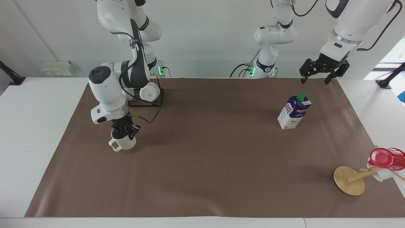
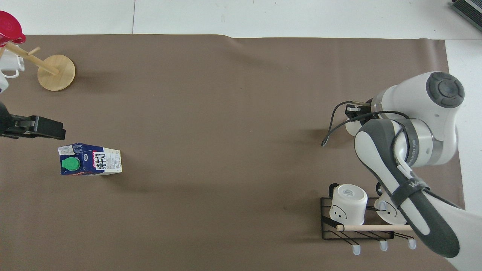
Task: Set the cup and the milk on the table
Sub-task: 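Grasp the white mug with the right gripper and lift it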
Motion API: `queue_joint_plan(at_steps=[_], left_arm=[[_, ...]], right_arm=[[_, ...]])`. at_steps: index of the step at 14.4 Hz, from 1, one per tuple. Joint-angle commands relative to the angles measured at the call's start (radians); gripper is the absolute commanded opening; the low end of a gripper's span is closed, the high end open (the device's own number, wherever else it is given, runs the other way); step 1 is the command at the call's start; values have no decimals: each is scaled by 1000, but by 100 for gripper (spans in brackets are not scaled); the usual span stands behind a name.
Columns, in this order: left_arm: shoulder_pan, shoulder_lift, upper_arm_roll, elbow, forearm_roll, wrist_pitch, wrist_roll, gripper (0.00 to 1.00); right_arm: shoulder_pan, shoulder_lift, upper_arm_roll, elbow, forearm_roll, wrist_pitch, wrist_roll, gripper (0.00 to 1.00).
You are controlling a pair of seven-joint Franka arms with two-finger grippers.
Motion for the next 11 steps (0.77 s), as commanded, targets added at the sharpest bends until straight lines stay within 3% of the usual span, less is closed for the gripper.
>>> queue_joint_plan(at_steps=[1, 7, 11], left_arm=[[15, 2, -7, 12, -14, -19, 6, 100], [14, 2, -7, 12, -14, -19, 6, 100], [15, 2, -7, 12, -14, -19, 4, 100]], right_arm=[[12, 0, 3, 106, 2, -111, 60, 0], [213, 9, 1, 144, -44, -148, 388, 0], [288, 29, 4, 160, -50, -152, 508, 0]])
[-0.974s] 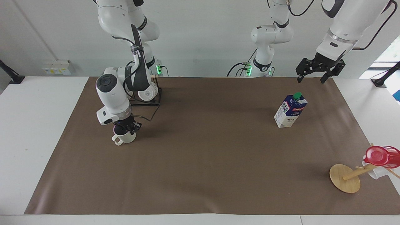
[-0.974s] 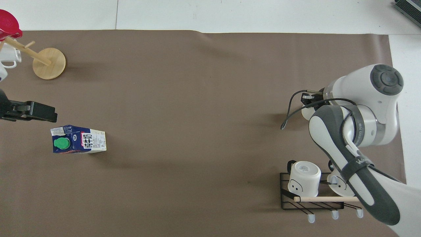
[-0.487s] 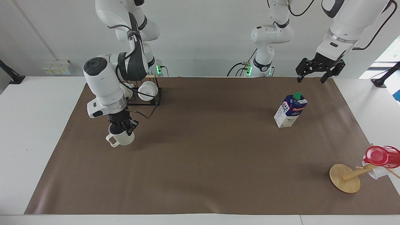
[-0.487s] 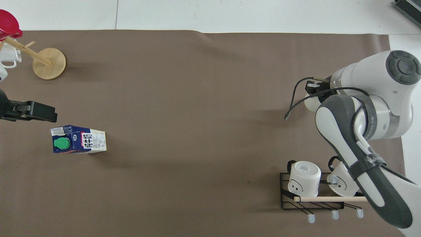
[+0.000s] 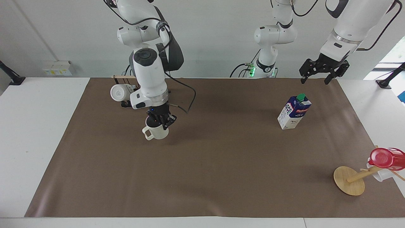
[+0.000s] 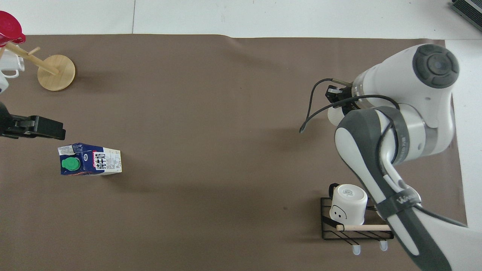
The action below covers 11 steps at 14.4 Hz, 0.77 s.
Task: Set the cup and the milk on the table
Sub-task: 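Carry the white mug toward the table center with the right gripper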
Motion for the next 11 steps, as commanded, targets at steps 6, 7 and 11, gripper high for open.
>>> queue_joint_plan(at_steps=[6, 7, 11], left_arm=[[18, 0, -5, 12, -14, -23, 4, 100], [18, 2, -5, 12, -14, -22, 6, 100], [26, 2, -5, 13, -14, -19, 7, 100]], right_arm=[[129, 100, -1, 107, -26, -39, 170, 0], [137, 107, 1, 107, -26, -27, 181, 0], [191, 149, 2, 110, -10, 31, 234, 0]])
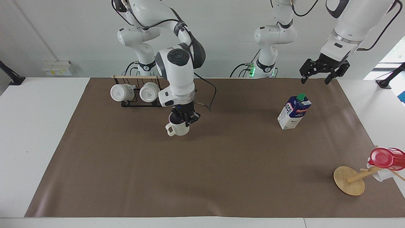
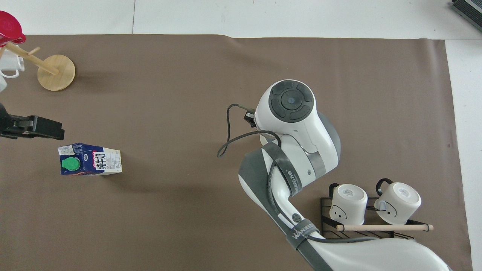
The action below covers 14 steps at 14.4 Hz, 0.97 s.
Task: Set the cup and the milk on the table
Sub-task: 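Carry the white mug toward the table center with the right gripper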
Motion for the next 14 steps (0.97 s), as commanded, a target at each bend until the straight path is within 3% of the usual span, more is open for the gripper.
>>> queue_joint_plan(at_steps=[1, 10, 14], left_arm=[[24, 2, -7, 12, -12, -16, 7, 100], [22, -11, -6, -17, -11, -10, 6, 100], [50, -122, -6, -208, -11, 100, 15, 100]], right_arm=[[22, 39, 4, 30, 17, 57, 55, 0], [82, 67, 4, -36, 17, 150, 70, 0], [99, 71, 4, -51, 10, 168, 72, 0]])
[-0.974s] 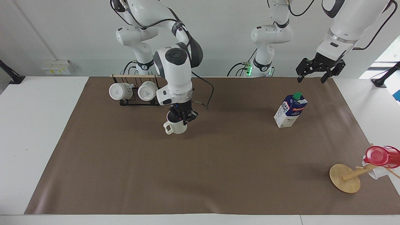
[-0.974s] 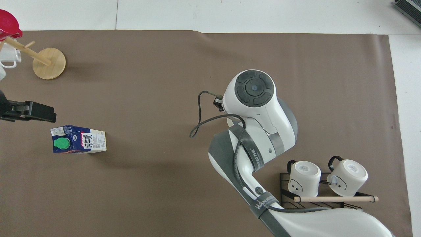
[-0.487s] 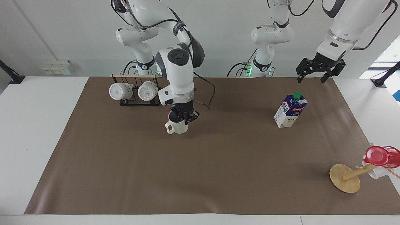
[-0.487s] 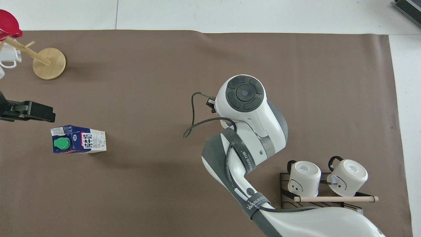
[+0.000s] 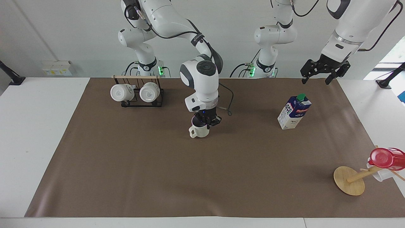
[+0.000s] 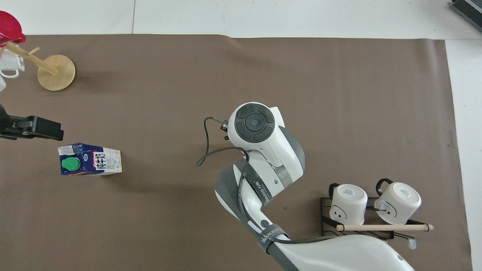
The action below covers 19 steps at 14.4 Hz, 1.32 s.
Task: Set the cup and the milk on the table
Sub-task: 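Lower the mug at center while the left gripper grasps the carton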
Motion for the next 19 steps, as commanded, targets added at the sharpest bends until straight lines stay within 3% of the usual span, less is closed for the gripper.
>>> queue_joint_plan(at_steps=[1, 8, 10, 11, 16, 19], left_arm=[[34, -127, -10, -197, -11, 106, 17, 100], [34, -145, -10, -322, -9, 262, 34, 100], [34, -154, -10, -378, -9, 307, 36, 100], [34, -170, -10, -421, -8, 345, 34, 100], [57, -195, -10, -511, -9, 417, 36, 100], [57, -209, -10, -563, -9, 477, 34, 100]], right_arm=[[9, -2, -1, -18, -15, 32, 4, 0], [7, -5, 1, -40, -20, 42, 2, 1], [2, -5, 1, -43, -15, 46, 5, 82], [1, -5, 1, -46, -15, 54, 4, 100], [-1, -13, -2, -32, -20, 62, 2, 100], [-14, -68, -12, -26, -20, 57, -57, 100]])
